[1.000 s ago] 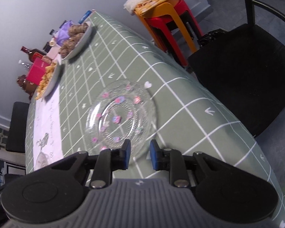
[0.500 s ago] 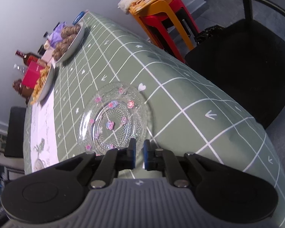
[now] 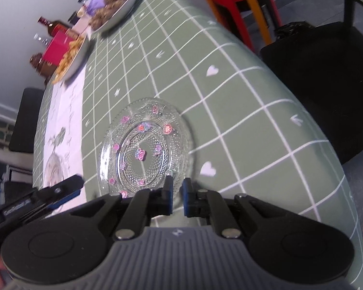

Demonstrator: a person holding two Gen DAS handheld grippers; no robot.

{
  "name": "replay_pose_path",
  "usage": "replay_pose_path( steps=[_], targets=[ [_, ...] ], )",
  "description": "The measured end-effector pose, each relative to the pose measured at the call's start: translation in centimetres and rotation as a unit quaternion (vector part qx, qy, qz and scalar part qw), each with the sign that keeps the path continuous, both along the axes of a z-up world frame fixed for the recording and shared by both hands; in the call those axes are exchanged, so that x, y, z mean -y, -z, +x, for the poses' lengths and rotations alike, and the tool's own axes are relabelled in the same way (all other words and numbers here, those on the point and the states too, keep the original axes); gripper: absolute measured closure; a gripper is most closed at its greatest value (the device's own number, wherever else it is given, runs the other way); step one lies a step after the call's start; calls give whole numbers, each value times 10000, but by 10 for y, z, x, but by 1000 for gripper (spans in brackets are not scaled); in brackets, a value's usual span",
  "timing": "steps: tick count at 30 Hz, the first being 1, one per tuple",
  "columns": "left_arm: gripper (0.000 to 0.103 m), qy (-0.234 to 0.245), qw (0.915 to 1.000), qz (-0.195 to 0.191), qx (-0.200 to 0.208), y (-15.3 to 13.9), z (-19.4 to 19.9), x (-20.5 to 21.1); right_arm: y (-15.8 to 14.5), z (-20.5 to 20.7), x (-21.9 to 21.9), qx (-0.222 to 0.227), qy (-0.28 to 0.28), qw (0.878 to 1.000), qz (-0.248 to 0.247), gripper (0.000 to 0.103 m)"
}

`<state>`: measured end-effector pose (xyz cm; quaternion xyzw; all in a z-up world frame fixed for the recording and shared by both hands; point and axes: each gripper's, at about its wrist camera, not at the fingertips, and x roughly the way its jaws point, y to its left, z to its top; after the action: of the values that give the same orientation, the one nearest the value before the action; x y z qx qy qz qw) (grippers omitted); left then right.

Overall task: Organize plates and bowls
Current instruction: 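Reach the left gripper to the clear glass flower plate and grip its rim, then carry the glass plate with the left gripper onto the Fruity plate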

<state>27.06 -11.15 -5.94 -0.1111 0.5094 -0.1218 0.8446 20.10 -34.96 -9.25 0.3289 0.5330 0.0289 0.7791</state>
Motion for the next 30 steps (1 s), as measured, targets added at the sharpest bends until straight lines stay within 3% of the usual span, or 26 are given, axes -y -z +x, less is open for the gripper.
replay_pose_path(
  steps=[7, 10, 14, 16, 17, 23, 27, 30],
  targets=[
    [62, 52, 9999, -27, -105, 10, 5, 7, -5, -2, 1, 303, 13, 9992, -268, 90],
    [63, 99, 9999, 32, -81, 13, 6, 11, -8, -5, 4, 533, 177, 9979, -317, 77],
    [64, 32, 9999, -125, -113, 22, 9, 10, -7, -6, 5, 822, 232, 9961, -207, 76],
    [64, 42, 9998, -191, -37, 25, 8, 10, -8, -7, 4, 1031, 224, 9936, -394, 57],
    [64, 73, 9998, -192, 38, 25, 7, 10, -9, -8, 4, 1172, 203, 9922, -378, 40],
    [64, 23, 9999, -30, 147, 28, 6, 11, -7, -3, 0, 889, 159, 9940, -618, 52],
    [68, 93, 9999, -53, 99, 28, 7, 11, -1, -2, 0, 717, 275, 9966, -312, 59],
    [68, 84, 9996, -275, 36, 29, 8, 10, 3, -2, 1, 626, 310, 9975, 77, 59]
  ],
)
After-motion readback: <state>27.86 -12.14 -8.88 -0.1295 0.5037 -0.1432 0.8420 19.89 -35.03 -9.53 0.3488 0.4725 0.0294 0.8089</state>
